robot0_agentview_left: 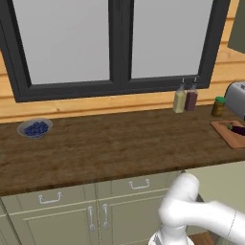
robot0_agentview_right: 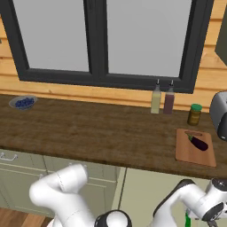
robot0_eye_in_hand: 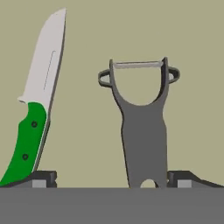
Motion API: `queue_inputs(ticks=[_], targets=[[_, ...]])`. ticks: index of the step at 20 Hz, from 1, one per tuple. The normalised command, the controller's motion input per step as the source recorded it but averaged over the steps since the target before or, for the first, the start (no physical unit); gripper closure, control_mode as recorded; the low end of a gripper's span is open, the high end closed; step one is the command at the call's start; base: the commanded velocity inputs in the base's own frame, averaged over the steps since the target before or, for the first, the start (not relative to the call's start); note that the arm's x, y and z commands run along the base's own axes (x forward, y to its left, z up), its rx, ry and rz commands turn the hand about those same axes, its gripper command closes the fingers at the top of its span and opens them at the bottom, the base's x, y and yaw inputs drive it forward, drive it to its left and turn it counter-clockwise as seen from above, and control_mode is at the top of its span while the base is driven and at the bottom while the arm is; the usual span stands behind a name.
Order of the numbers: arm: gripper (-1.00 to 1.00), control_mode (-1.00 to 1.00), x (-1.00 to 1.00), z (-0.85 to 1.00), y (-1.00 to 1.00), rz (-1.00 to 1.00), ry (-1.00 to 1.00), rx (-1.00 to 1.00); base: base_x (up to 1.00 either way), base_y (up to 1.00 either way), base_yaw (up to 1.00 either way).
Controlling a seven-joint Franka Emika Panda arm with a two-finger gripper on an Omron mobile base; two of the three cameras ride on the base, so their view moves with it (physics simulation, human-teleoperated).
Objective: Place the appropriate cutting tool for cutting the eggplant skin on the cutting board.
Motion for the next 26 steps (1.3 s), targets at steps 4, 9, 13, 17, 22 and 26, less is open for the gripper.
queue_inputs(ticks=[4, 9, 13, 17, 22, 26], targets=[[-1.0, -1.0, 0.56, -0.08, -0.29, 0.0, 0.0, 0.0, 0.0, 0.0, 0.0], [-1.0, -1.0, 0.25, -0.4, -0.25, 0.0, 0.0, 0.0, 0.0, 0.0, 0.0], [-1.0, -1.0, 0.05, -0.61, 0.0, 0.01, 0.01, -0.01, 0.0, 0.0, 0.0], [-1.0, -1.0, -0.02, -0.64, 0.05, 0.04, 0.0, -0.03, 0.0, 0.0, 0.0], [1.0, -1.0, -0.24, -0.83, 0.31, 0.02, 0.01, -0.1, 0.0, 0.0, 0.0], [1.0, -1.0, -0.22, -0.63, 0.37, 0.05, 0.0, -0.07, 0.0, 0.0, 0.0]])
